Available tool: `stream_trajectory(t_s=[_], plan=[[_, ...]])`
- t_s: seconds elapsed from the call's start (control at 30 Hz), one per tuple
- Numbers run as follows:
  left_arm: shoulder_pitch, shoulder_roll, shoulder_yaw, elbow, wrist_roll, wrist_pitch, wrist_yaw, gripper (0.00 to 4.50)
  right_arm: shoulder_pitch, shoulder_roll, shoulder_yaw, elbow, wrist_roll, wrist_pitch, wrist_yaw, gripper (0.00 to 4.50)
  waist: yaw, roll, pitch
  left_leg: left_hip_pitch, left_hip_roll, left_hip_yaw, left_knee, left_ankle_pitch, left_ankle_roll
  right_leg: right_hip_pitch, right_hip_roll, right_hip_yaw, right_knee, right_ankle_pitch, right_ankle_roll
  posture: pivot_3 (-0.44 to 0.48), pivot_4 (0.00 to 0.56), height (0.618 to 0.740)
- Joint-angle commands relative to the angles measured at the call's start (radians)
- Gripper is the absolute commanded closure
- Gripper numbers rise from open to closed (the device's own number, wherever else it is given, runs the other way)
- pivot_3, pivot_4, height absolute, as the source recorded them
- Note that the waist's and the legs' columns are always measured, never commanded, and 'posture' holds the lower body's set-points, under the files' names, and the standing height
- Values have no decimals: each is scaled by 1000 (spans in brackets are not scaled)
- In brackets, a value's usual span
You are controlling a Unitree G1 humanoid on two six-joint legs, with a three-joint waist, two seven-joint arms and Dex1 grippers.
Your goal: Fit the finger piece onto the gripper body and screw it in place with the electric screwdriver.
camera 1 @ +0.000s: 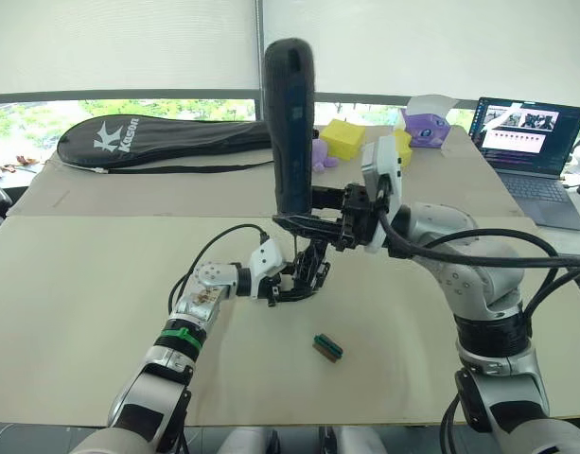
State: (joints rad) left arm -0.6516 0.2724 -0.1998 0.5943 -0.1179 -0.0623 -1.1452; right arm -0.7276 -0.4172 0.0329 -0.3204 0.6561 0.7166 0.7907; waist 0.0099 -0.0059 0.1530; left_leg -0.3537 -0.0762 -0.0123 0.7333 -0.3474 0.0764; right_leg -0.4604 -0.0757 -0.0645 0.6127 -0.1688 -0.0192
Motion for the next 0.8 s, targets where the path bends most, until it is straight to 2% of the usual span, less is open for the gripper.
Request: stream_trajectory(t_s=[0.03,0.8], plan=[[2,4,-4,-27,-3,-9,-12,2197,-2,-2,-36,-65,41,-5,-16,2582,0,0,0,0,0,0,0,0,0,0,0,0,0,0,0,0,150,740],[-12,3,-2,-18,0,-8,-10,2197,-3,8,16,-47,-19,-50,10,2582,0,0,0,0,0,0,0,0,0,0,0,0,0,0,0,0,150,740]])
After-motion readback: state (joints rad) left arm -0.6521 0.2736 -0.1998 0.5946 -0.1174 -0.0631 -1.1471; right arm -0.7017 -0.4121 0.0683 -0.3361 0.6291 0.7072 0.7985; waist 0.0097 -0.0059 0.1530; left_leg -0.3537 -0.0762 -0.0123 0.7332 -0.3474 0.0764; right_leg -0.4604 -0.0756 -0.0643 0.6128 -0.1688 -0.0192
